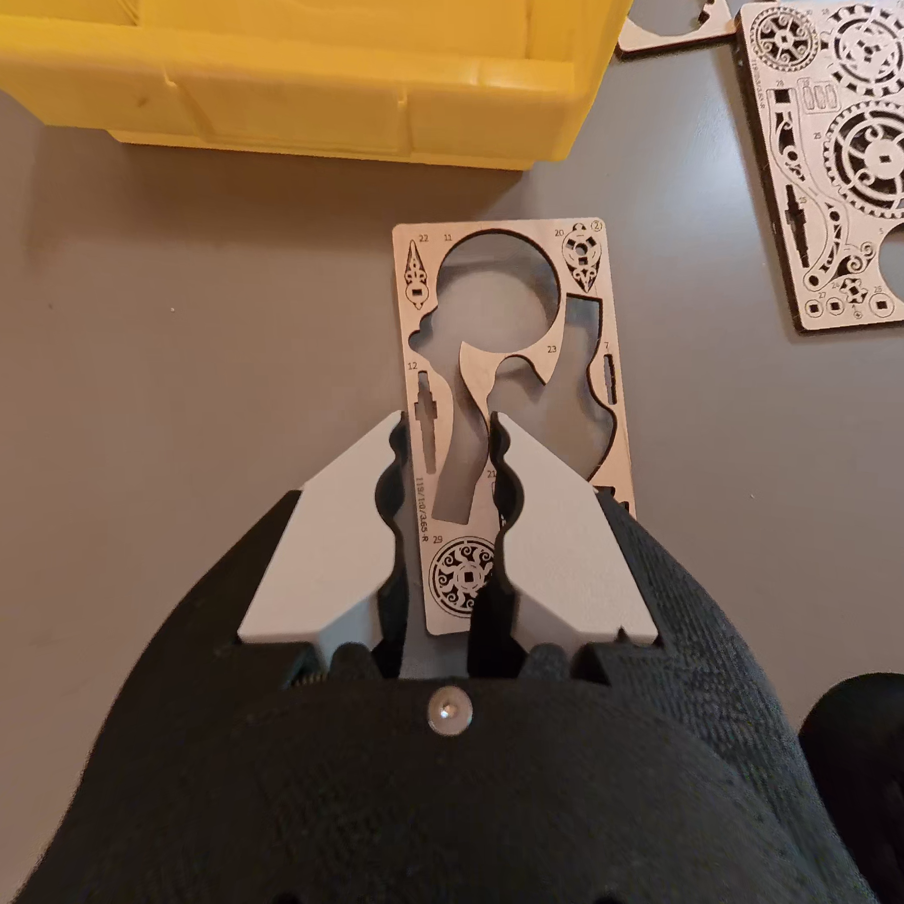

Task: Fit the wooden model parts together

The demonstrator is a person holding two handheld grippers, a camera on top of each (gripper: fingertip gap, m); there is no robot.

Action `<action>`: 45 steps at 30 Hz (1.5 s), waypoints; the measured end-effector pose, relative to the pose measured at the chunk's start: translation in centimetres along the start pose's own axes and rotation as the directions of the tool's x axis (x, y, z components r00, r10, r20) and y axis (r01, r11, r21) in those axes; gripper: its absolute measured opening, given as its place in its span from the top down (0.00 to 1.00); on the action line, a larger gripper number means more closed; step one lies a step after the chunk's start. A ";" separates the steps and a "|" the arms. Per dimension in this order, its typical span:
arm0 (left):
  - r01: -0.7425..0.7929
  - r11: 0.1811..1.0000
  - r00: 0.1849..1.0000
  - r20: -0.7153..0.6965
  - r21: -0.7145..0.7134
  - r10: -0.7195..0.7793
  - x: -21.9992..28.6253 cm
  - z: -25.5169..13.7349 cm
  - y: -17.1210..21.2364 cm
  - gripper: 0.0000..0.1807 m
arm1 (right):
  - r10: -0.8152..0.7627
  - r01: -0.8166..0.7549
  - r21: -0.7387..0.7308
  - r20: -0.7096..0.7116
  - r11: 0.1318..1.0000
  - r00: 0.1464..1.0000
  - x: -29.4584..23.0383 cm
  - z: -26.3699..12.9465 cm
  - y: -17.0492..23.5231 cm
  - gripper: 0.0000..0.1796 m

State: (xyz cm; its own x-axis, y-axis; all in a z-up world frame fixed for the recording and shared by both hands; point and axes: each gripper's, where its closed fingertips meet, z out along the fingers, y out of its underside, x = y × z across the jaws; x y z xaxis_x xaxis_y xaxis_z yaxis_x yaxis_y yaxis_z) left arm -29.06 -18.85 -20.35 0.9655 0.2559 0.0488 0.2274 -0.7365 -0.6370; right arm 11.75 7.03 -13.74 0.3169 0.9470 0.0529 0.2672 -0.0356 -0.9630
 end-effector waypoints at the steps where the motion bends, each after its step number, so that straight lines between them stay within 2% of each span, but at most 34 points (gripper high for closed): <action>1: 0.016 1.000 1.000 -0.011 0.008 -0.016 0.1 -0.1 -0.1 0.83 | -0.001 0.001 -0.002 0.000 1.000 1.000 0.0 0.0 0.0 0.93; 5: 0.110 0.993 0.993 -0.036 0.032 -0.109 -0.1 -0.3 -0.1 0.83 | -0.004 0.004 -0.003 -0.002 1.000 1.000 0.0 0.0 0.1 0.94; 12: 0.279 0.959 0.949 -0.172 0.059 -0.266 0.8 -0.5 0.0 0.83 | -0.011 0.011 -0.009 0.000 1.000 1.000 -0.1 0.1 0.2 0.94; 16: 0.335 0.935 0.902 -0.327 0.117 -0.283 2.7 -2.3 -1.3 0.84 | -0.012 0.012 -0.013 0.003 1.000 1.000 -0.1 0.1 0.4 0.94; 22: 0.278 0.949 0.929 -0.295 0.148 -0.226 2.5 -3.6 -1.3 0.84 | -0.016 0.016 -0.017 0.010 1.000 1.000 -0.3 0.3 0.4 0.94; 29: 0.106 0.982 0.952 -0.303 0.155 -0.055 3.3 -3.4 -0.2 0.74 | -0.024 0.025 -0.020 0.004 1.000 1.000 -0.3 0.2 0.5 0.94; 32: -0.010 0.980 0.945 -0.319 0.198 0.074 4.1 -3.7 -0.3 0.70 | -0.027 0.027 -0.022 0.004 0.999 1.000 -0.3 0.3 0.6 0.94; 35: -0.176 0.957 0.895 -0.366 0.232 0.254 5.7 -4.5 0.1 0.62 | -0.031 0.031 -0.023 0.006 0.999 1.000 -0.4 0.3 0.6 0.94; 40: -0.472 0.878 0.803 -0.374 0.073 0.463 6.1 -3.6 3.8 0.49 | -0.037 0.037 -0.023 0.010 0.999 0.999 -0.5 0.4 0.7 0.94; 45: -0.586 0.810 0.742 -0.407 -0.009 0.533 5.8 -2.6 5.2 0.46 | -0.053 0.053 -0.031 0.010 0.998 0.999 -0.6 0.5 0.8 0.94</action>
State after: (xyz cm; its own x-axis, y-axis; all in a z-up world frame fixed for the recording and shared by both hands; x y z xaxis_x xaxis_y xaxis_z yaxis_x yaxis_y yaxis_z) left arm -21.91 -22.86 -21.34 0.8894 -0.4570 0.0097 -0.3808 -0.7524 -0.5376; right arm 11.34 6.54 -14.72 0.2933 0.9507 0.1008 0.3113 0.0047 -0.9503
